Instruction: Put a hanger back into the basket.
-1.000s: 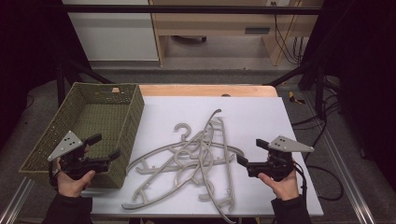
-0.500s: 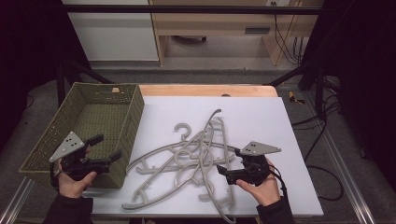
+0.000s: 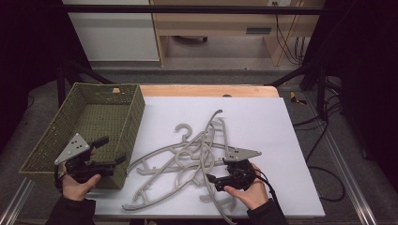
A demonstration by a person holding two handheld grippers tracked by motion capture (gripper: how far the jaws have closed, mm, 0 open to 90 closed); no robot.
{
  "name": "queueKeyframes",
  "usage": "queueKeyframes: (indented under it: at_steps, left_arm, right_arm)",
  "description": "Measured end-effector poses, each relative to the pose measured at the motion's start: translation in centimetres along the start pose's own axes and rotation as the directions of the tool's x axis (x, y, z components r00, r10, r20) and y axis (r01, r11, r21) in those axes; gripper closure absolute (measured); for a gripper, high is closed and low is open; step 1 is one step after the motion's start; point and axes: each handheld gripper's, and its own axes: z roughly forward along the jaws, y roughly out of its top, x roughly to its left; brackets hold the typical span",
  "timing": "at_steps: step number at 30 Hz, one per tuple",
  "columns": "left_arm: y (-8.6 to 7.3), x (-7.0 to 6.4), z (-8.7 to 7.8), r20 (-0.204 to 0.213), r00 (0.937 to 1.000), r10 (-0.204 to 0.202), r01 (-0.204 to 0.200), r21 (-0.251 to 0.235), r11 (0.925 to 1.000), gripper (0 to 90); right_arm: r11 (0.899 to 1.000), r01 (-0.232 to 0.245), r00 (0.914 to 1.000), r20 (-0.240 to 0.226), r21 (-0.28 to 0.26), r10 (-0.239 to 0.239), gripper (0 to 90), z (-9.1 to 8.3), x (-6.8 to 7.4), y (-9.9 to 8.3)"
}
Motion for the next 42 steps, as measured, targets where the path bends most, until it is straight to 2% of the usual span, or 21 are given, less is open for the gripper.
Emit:
queueKeyframes:
  at_steps: [5,8,9,13,14,15,16,17,18,19,20,22,24,25,26,27,28,30,35,39,42]
  left_arm:
    - [0.1,-1.4,0.7,0.022,0.9997,0.011,-0.011,0.015,0.9998,11.0]
    - [0.1,-3.1,1.6,0.043,0.9989,0.022,-0.023,0.033,0.9992,11.6]
    - [0.1,-3.1,1.6,0.043,0.9989,0.022,-0.023,0.033,0.9992,11.6]
    - [0.1,-5.4,3.0,0.068,0.9975,0.020,-0.023,0.056,0.9981,11.9]
    - [0.1,-5.4,3.0,0.068,0.9975,0.020,-0.023,0.056,0.9981,11.8]
    - [0.1,-5.9,3.3,0.070,0.9973,0.022,-0.026,0.063,0.9977,11.8]
    - [0.2,-6.8,3.8,0.083,0.9962,0.029,-0.035,0.070,0.9970,11.7]
    - [0.2,-6.8,3.8,0.083,0.9962,0.029,-0.035,0.070,0.9970,11.7]
    - [0.2,-7.2,4.1,0.088,0.9957,0.029,-0.036,0.072,0.9968,11.7]
    - [0.3,-7.6,4.3,0.094,0.9952,0.029,-0.036,0.074,0.9966,11.7]
    - [0.4,-8.4,5.0,0.104,0.9943,0.024,-0.033,0.083,0.9960,11.8]
    - [0.3,-8.8,5.4,0.109,0.9938,0.022,-0.032,0.088,0.9957,11.8]
    - [0.2,-10.0,6.9,0.115,0.9930,0.026,-0.040,0.115,0.9925,11.8]
    - [0.2,-10.4,7.4,0.119,0.9925,0.026,-0.041,0.125,0.9913,12.0]
    - [0.2,-10.4,7.4,0.119,0.9925,0.026,-0.041,0.125,0.9913,11.9]
    - [0.1,-11.3,8.4,0.129,0.9913,0.028,-0.046,0.145,0.9884,12.0]
    - [0.1,-11.3,8.4,0.129,0.9913,0.028,-0.046,0.145,0.9884,12.4]
    - [0.0,-12.5,9.9,0.137,0.9902,0.029,-0.052,0.169,0.9842,13.7]
    - [-0.4,-14.0,12.1,0.148,0.9889,0.013,-0.045,0.211,0.9765,15.9]
    - [-0.8,-14.6,13.2,0.149,0.9887,-0.007,-0.028,0.235,0.9717,19.9]
    - [-1.5,-15.2,14.5,0.133,0.9909,-0.019,-0.017,0.266,0.9639,24.1]
  right_arm:
    - [1.000,0.004,1.0000,-0.004,-0.010,-0.005,17.7,0.3,-0.1,-0.2]
    - [0.997,0.005,0.9999,-0.012,-0.075,-0.006,12.2,-0.1,-0.5,-0.2]
    - [0.997,0.005,0.9999,-0.012,-0.075,-0.006,12.2,-0.1,-0.5,-0.2]
    - [0.983,-0.019,0.9996,-0.022,-0.181,0.015,8.6,-1.2,-1.2,-0.1]
    - [0.979,-0.023,0.9996,-0.022,-0.203,0.018,8.5,-1.5,-1.4,-0.1]
    - [0.979,-0.023,0.9996,-0.022,-0.203,0.018,8.5,-1.5,-1.4,-0.1]
    - [0.969,-0.026,0.9995,-0.023,-0.244,0.021,8.1,-2.2,-1.9,-0.2]
    - [0.969,-0.026,0.9995,-0.023,-0.244,0.021,8.1,-2.2,-1.9,-0.2]
    - [0.958,-0.036,0.9993,-0.023,-0.286,0.031,8.0,-2.9,-2.5,-0.3]
    - [0.958,-0.036,0.9993,-0.023,-0.286,0.031,8.0,-2.9,-2.5,-0.3]
    - [0.945,-0.041,0.9991,-0.017,-0.323,0.038,7.6,-3.6,-3.0,-0.6]
    - [0.942,-0.042,0.9991,-0.009,-0.334,0.041,7.3,-4.0,-3.3,-0.7]
    - [0.928,-0.047,0.9983,0.016,-0.368,0.057,7.3,-5.0,-4.1,-1.1]
    - [0.927,-0.054,0.9977,0.018,-0.372,0.065,7.2,-5.2,-4.3,-1.3]
    - [0.927,-0.054,0.9977,0.018,-0.372,0.065,7.2,-5.2,-4.3,-1.3]
    - [0.926,-0.052,0.9972,0.031,-0.375,0.068,7.1,-5.7,-4.8,-1.5]
    - [0.926,-0.052,0.9972,0.031,-0.375,0.068,7.1,-5.7,-4.8,-1.5]
    - [0.926,-0.062,0.9954,0.045,-0.372,0.085,7.0,-6.1,-5.2,-1.9]
    - [0.929,-0.064,0.9940,0.059,-0.364,0.092,6.5,-6.2,-5.5,-2.1]
    - [0.930,-0.065,0.9943,0.056,-0.361,0.091,6.3,-6.3,-5.5,-2.1]
    - [0.929,-0.061,0.9935,0.068,-0.365,0.092,6.1,-6.4,-5.4,-2.0]
